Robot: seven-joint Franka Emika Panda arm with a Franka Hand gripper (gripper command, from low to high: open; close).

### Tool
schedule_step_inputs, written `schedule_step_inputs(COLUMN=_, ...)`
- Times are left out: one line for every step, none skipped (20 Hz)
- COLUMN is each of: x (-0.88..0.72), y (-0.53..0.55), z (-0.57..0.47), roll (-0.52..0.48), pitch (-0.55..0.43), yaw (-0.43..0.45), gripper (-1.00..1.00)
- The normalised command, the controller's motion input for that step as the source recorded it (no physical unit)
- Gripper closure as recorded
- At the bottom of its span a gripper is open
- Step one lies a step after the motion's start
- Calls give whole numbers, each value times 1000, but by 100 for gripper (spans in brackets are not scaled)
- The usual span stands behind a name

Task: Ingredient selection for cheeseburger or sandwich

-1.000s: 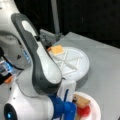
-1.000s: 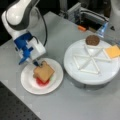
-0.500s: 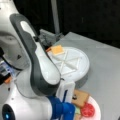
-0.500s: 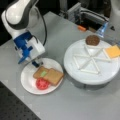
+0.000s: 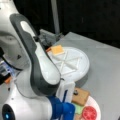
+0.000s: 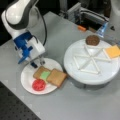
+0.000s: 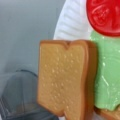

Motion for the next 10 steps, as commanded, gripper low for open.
schedule_step_inputs(x=59, y=-204, z=38, roll=45, pitch=-28, yaw=133, gripper=-100)
schedule_step_inputs(x=20, y=-224, z=91, roll=32, pitch=-2, yaw=135, gripper=-100)
schedule_step_inputs(x=-4, y=-235, z=123, roll=29, pitch=4, yaw=137, gripper=-100)
schedule_step_inputs(x=-39, y=-244, z=173, roll=-4, pitch=50, yaw=131, gripper=-100)
schedule_step_inputs(x=-56, y=-238, z=198, roll=-11, pitch=62, yaw=132, gripper=-100)
schedule_step_inputs(x=-82, y=-222, z=233, roll=-44, pitch=100, yaw=114, gripper=-100)
schedule_step_inputs(x=-109, y=-207, z=275, roll=-78, pitch=131, yaw=103, gripper=-100)
schedule_step_inputs(x=-118, y=-189, z=292, roll=-89, pitch=138, yaw=102, gripper=-100)
schedule_step_inputs(x=-125, y=-158, z=318, roll=-164, pitch=178, yaw=86, gripper=-100)
schedule_step_inputs(x=-135, y=-119, z=343, roll=-239, pitch=203, yaw=75, gripper=-100)
